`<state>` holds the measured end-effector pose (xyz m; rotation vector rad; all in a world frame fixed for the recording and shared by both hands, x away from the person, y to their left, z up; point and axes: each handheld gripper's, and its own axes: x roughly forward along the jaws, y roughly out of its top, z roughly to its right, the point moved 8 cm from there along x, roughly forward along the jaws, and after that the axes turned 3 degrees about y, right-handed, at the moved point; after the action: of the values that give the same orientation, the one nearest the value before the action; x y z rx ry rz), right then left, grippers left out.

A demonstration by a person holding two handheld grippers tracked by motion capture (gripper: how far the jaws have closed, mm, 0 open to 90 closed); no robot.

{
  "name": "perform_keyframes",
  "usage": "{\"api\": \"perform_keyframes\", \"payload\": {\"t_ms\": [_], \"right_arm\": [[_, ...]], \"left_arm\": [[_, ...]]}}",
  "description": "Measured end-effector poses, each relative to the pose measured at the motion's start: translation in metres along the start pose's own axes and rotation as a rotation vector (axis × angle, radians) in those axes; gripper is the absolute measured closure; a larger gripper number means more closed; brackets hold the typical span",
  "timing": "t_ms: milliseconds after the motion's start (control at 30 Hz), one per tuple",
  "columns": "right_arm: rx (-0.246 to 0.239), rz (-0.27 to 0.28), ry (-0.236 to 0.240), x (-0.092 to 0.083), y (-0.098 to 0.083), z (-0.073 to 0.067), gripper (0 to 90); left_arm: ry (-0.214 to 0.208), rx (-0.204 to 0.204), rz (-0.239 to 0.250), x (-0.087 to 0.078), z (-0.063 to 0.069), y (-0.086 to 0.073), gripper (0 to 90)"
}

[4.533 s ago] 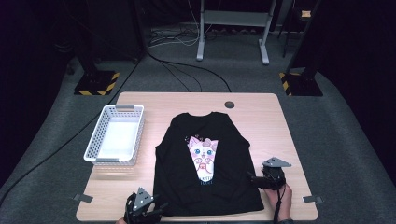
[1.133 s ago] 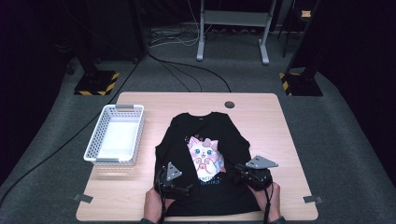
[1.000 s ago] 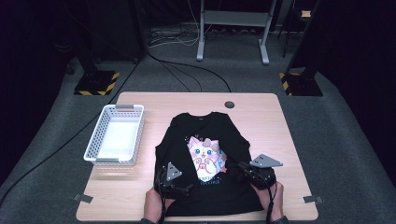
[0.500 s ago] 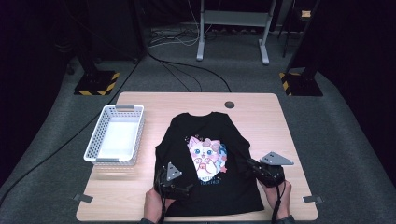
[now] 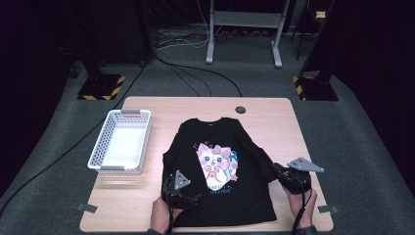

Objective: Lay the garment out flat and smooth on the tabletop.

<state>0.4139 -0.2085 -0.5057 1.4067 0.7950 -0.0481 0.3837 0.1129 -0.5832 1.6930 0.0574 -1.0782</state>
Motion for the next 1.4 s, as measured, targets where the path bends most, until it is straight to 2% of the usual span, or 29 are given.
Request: {"api": "perform_keyframes", "payload": {"t_ms": [433,767,1167,1400], "right_arm": [[0.085,0.009,-0.053,-0.006,-0.012,0.029,83.9],[0.165,-0.03,-0.073,0.0,-0.037,0.051,83.7],[0.24,-0.063,-0.087,0.003,-0.053,0.068,82.7],[0.252,-0.073,-0.114,0.0,-0.058,0.075,78.4]], "left_arm": [[0.0,0.0,0.0,0.0,0.0,0.0,9.3],[0.0,0.0,-0.001,0.0,0.0,0.0,9.3],[0.0,0.0,-0.001,0.0,0.0,0.0,9.3],[0.0,0.0,0.0,0.0,0.0,0.0,9.3]]}}
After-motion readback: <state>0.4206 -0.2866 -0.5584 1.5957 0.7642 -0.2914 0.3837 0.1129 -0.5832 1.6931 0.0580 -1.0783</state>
